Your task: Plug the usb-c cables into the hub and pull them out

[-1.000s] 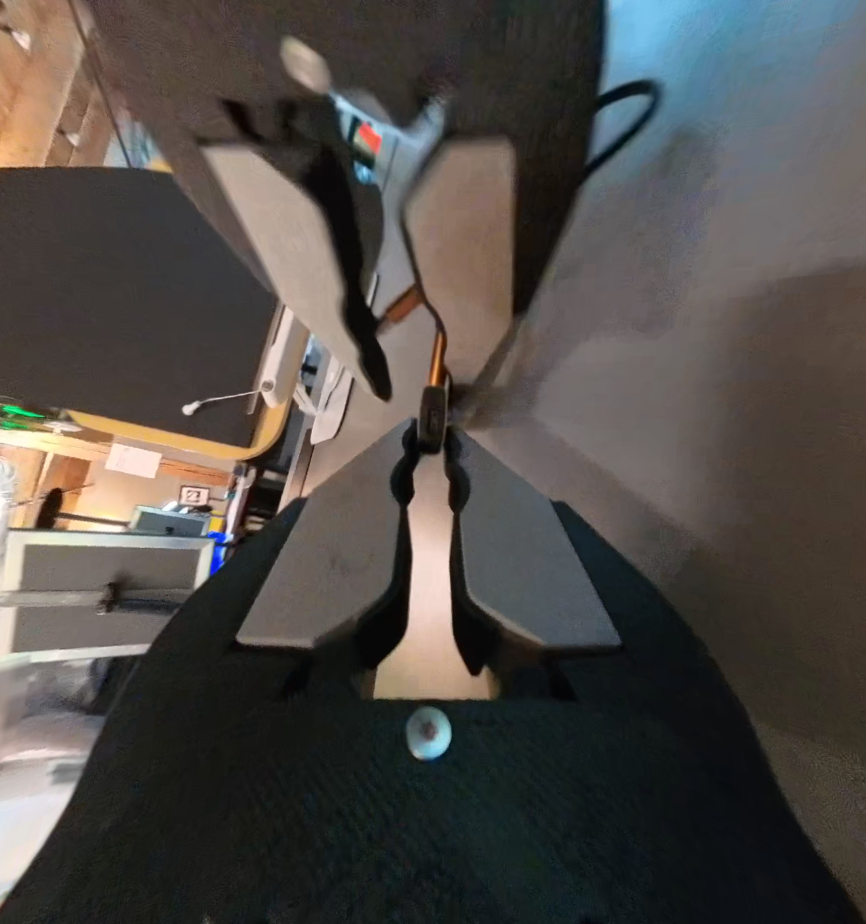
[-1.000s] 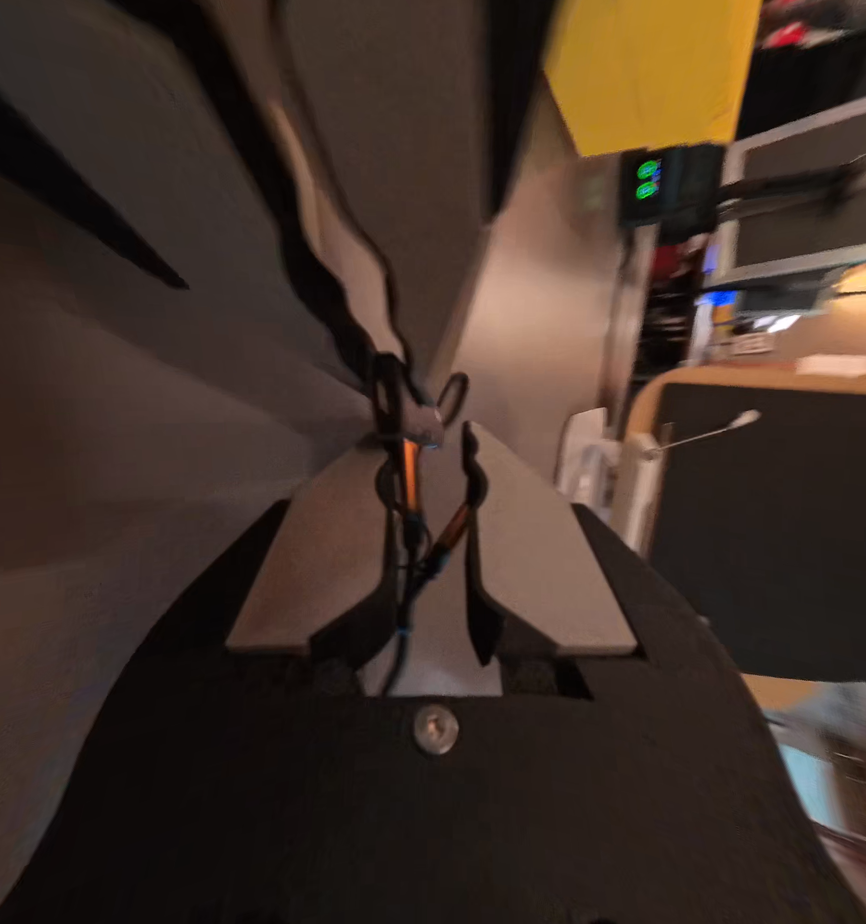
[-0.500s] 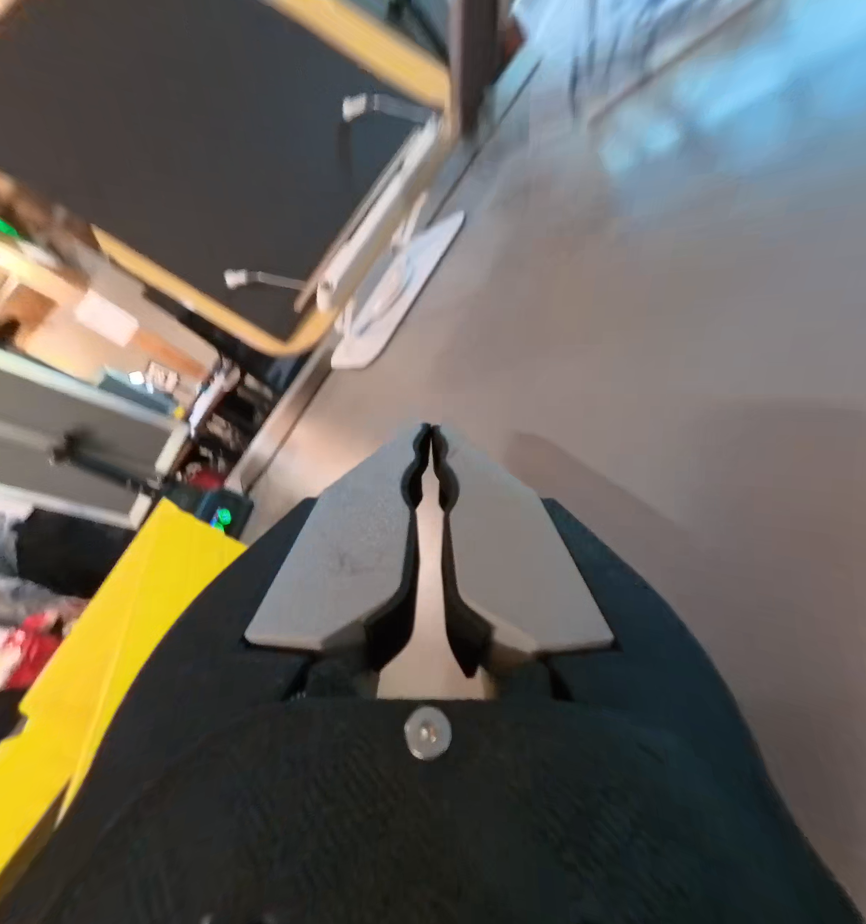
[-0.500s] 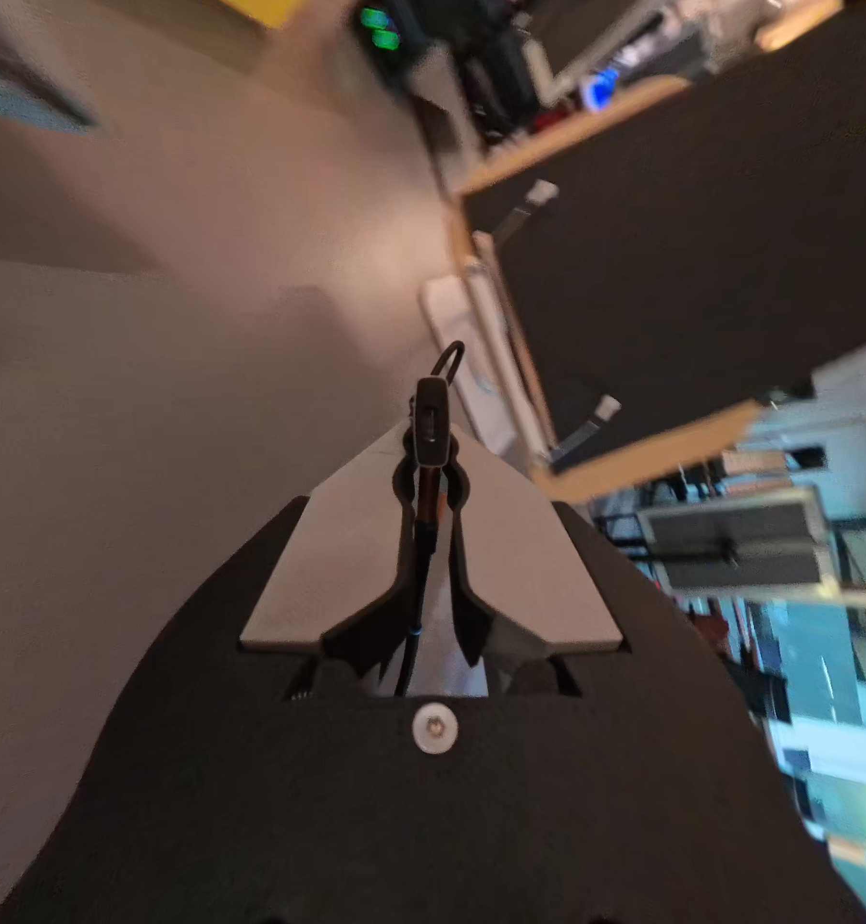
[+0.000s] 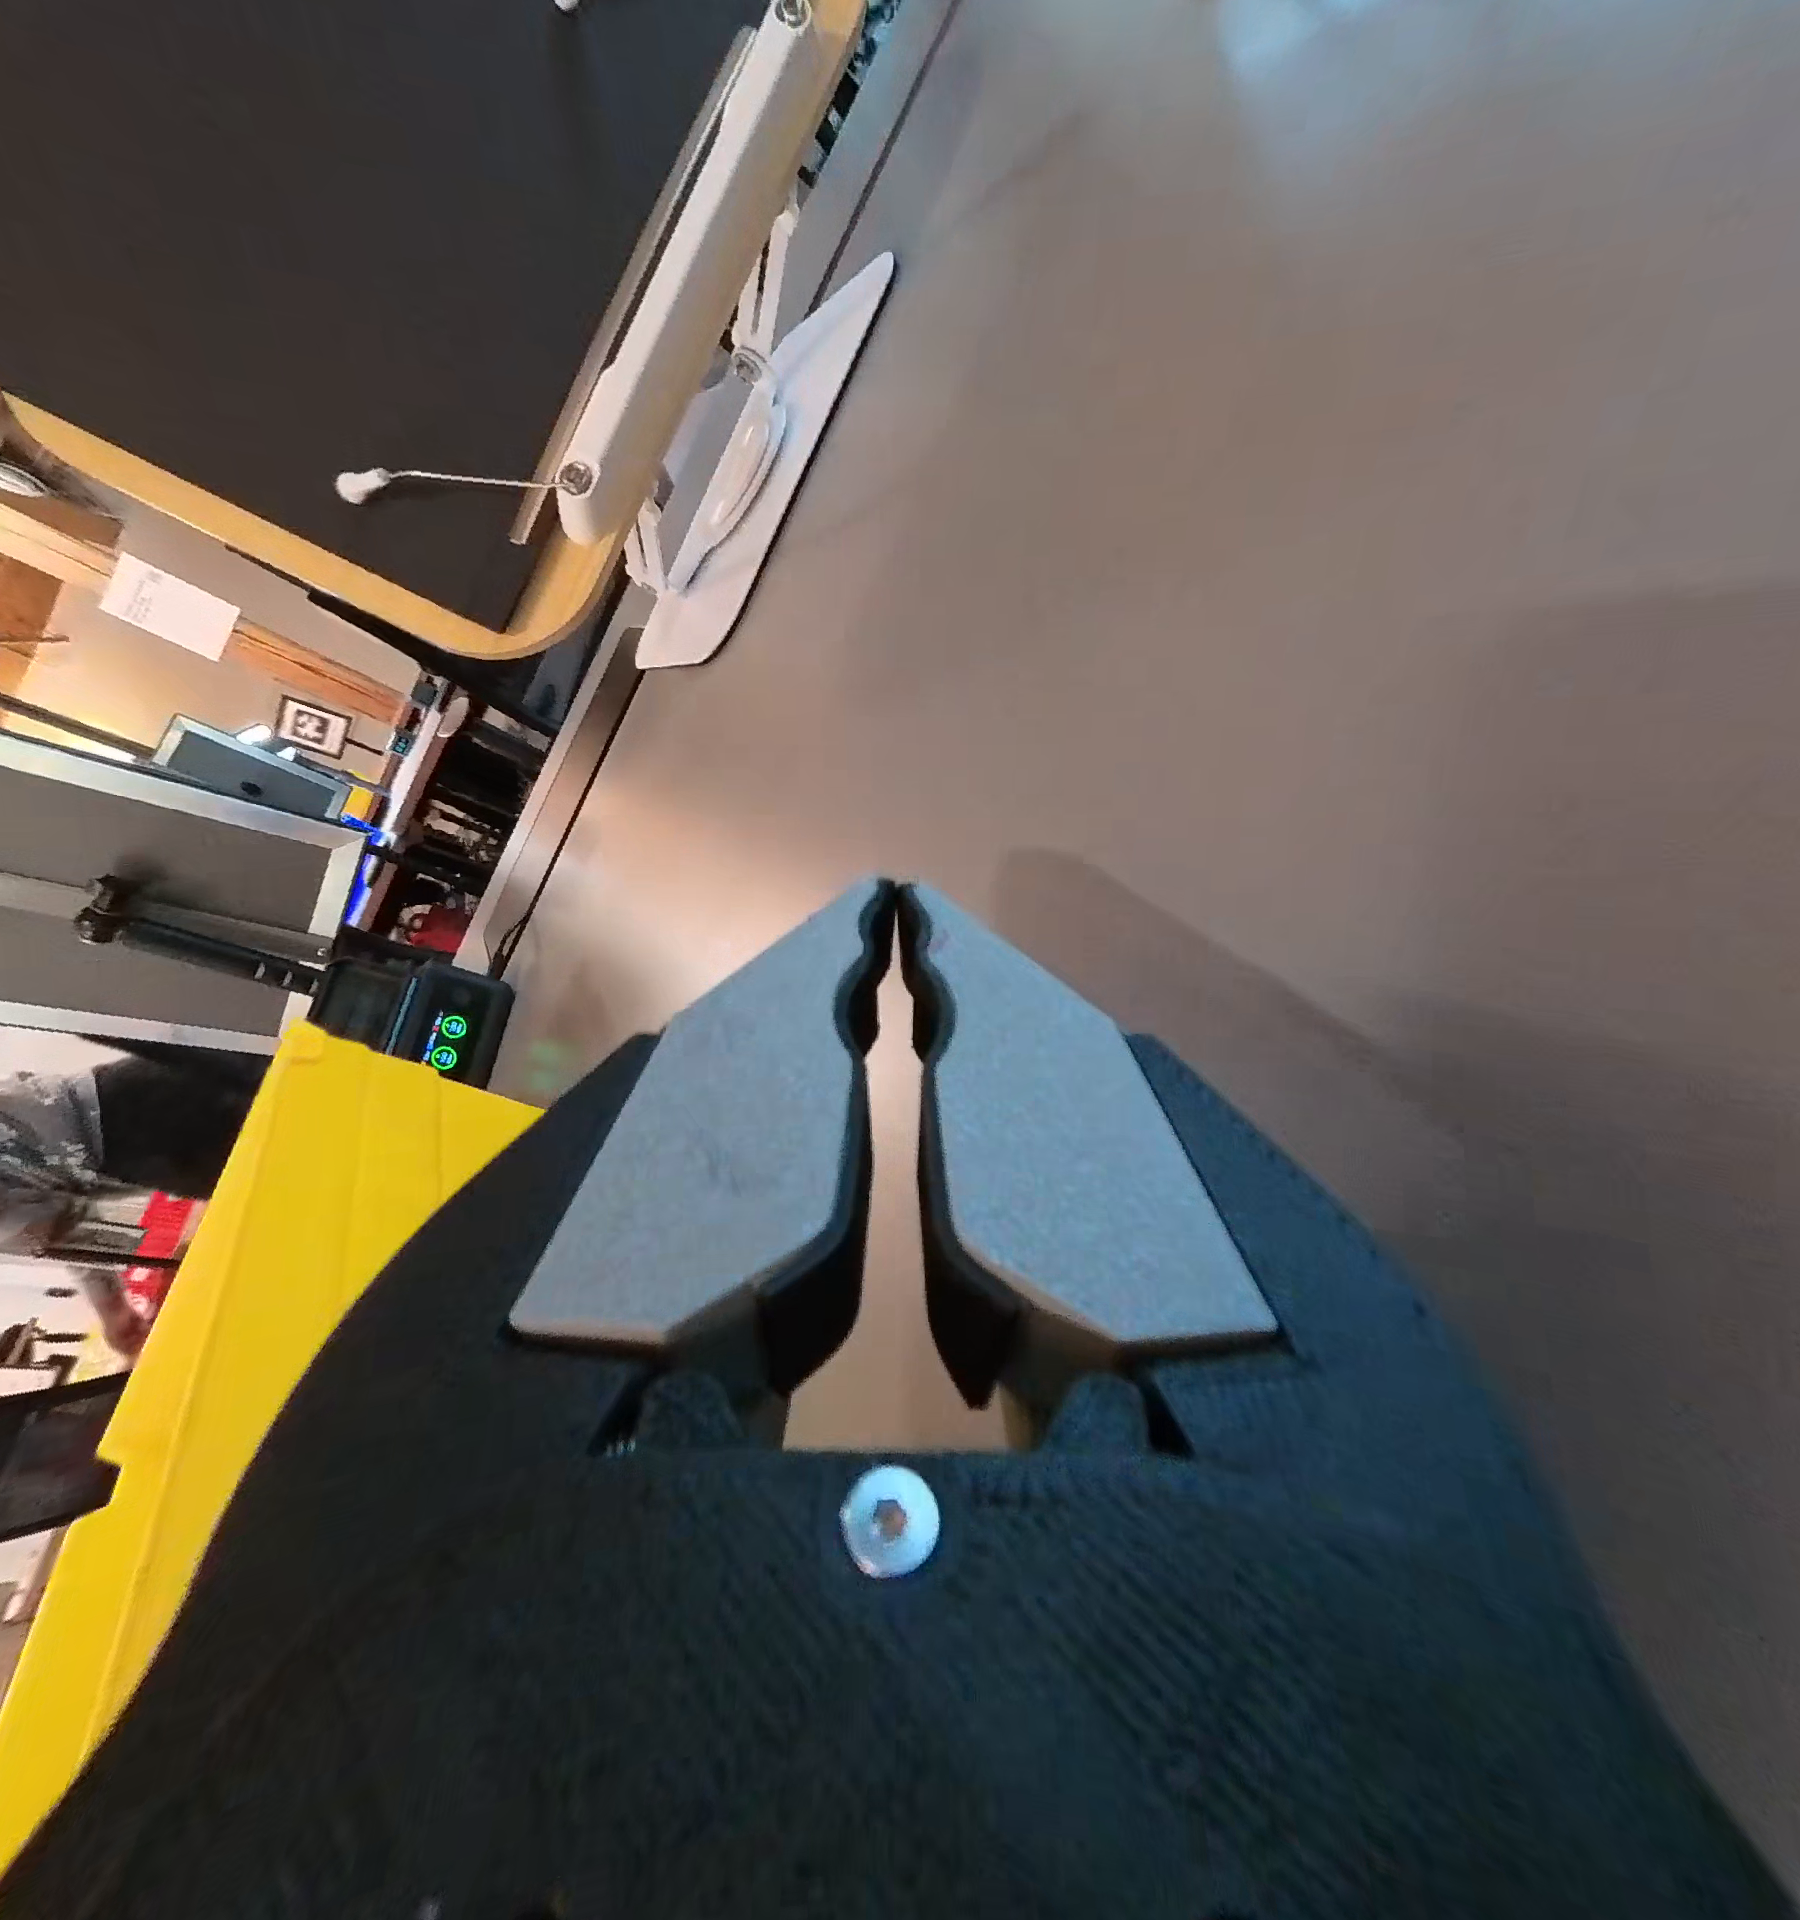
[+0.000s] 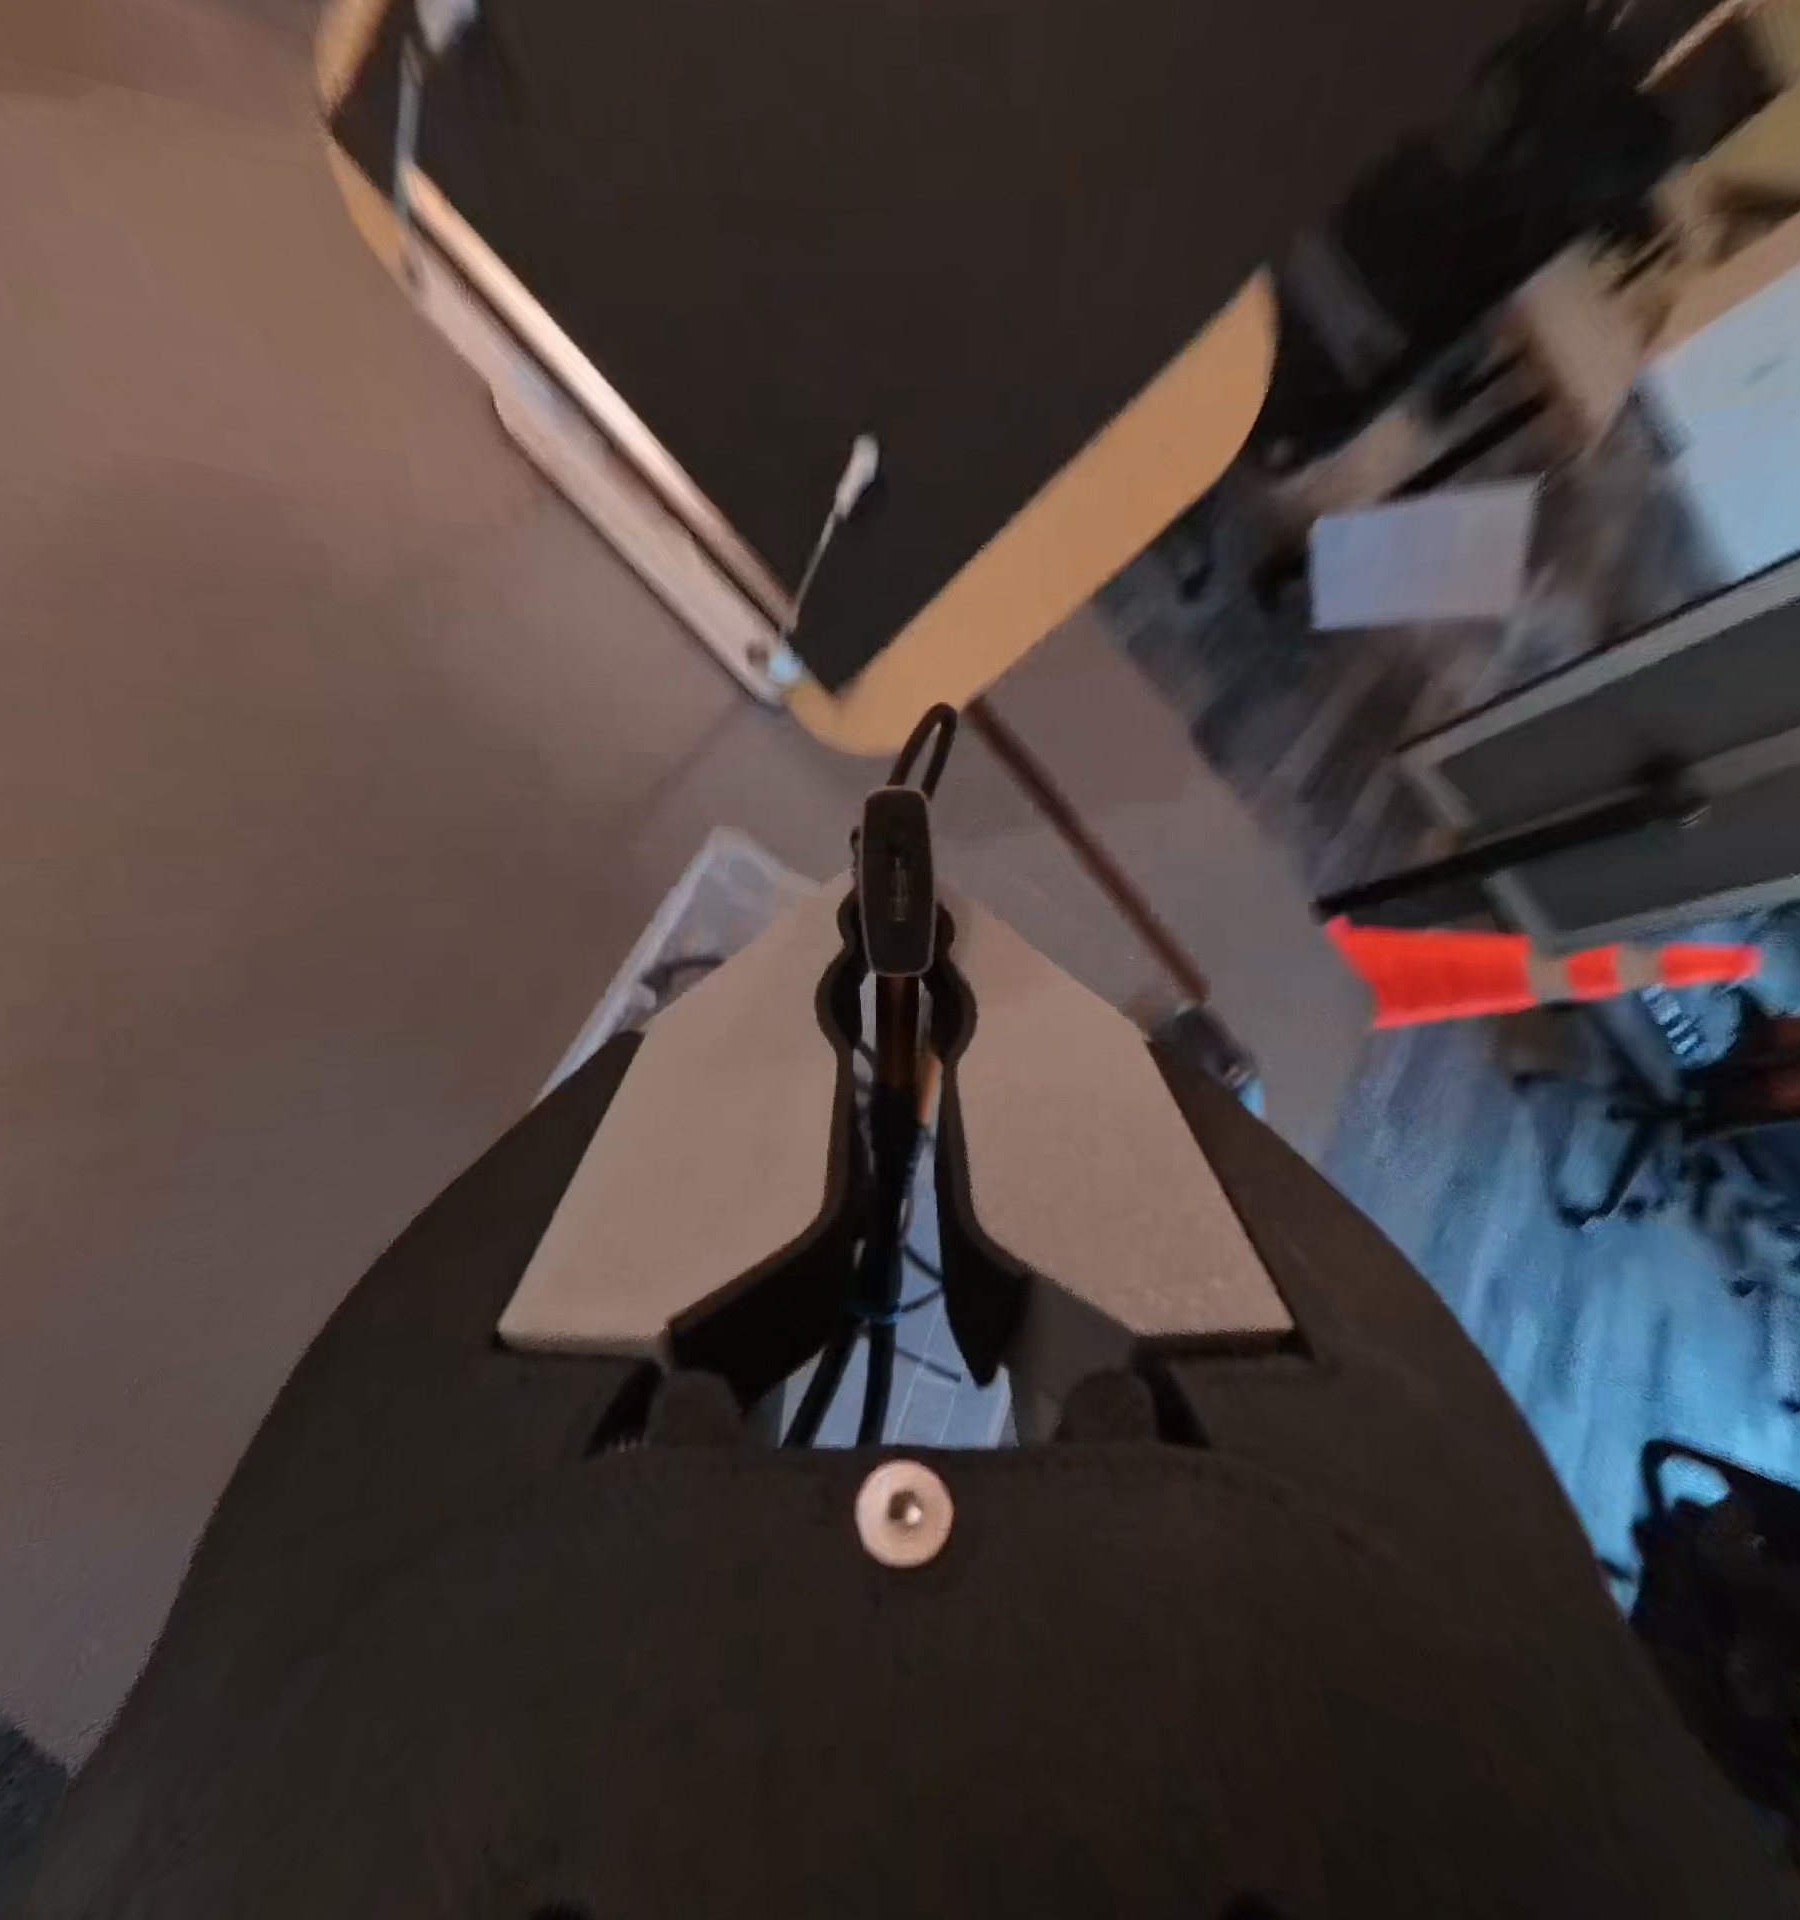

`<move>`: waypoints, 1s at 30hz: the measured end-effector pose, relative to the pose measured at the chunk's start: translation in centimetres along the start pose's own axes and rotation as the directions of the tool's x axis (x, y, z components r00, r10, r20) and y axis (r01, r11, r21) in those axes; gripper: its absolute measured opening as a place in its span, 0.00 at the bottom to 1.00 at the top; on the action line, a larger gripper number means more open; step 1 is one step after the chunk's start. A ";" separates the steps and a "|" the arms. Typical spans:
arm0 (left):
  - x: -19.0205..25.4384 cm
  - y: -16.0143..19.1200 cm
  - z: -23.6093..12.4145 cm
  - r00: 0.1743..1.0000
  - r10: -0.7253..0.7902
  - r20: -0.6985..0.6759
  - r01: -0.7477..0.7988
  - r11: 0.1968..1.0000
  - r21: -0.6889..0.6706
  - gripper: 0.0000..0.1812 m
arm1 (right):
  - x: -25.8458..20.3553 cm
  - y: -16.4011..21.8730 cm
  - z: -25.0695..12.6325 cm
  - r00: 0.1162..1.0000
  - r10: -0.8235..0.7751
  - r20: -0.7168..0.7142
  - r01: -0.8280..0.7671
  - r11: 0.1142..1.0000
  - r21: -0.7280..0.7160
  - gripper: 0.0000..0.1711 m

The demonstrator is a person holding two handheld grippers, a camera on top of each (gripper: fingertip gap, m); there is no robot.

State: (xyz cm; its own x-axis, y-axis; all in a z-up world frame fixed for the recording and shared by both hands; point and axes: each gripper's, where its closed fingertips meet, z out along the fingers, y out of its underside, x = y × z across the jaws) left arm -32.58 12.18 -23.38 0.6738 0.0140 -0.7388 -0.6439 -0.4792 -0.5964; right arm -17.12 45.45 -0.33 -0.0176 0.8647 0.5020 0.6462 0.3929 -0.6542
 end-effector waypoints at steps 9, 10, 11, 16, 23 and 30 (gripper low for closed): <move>-0.1 0.2 0.1 1.000 0.000 -0.002 0.000 1.000 -0.007 0.00 | -3.0 12.8 12.3 0.973 0.028 0.231 0.073 0.905 -0.418 0.19; -0.1 0.3 0.2 1.000 0.003 0.002 -0.003 1.000 -0.014 0.00 | -3.4 12.9 12.9 0.968 0.058 0.244 0.055 0.900 -0.433 0.20; -0.1 0.4 0.2 1.000 0.005 -0.001 -0.005 1.000 -0.022 0.00 | -4.0 13.5 13.3 0.959 0.070 0.275 0.069 0.882 -0.465 0.17; 0.1 0.5 0.2 1.000 0.021 0.003 -0.020 0.999 -0.031 0.00 | -8.0 18.0 14.1 0.897 0.026 0.440 0.287 0.724 -0.627 0.00; 0.0 0.6 0.1 1.000 0.018 0.003 -0.018 0.999 -0.032 0.00 | -6.7 12.6 13.0 0.941 -0.046 0.334 0.218 0.839 -0.499 0.15; -0.1 0.6 0.1 1.000 0.005 0.008 -0.005 1.000 -0.030 0.00 | -4.6 5.8 4.6 0.992 0.060 0.111 -0.040 0.985 -0.170 0.27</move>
State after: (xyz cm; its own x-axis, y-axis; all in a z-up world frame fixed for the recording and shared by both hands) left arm -33.07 11.93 -23.68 0.6675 0.0187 -0.7444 -0.6359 -0.5057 -0.5829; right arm -16.80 45.18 -9.10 -0.0632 0.9160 0.3962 0.7669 0.2986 -0.5681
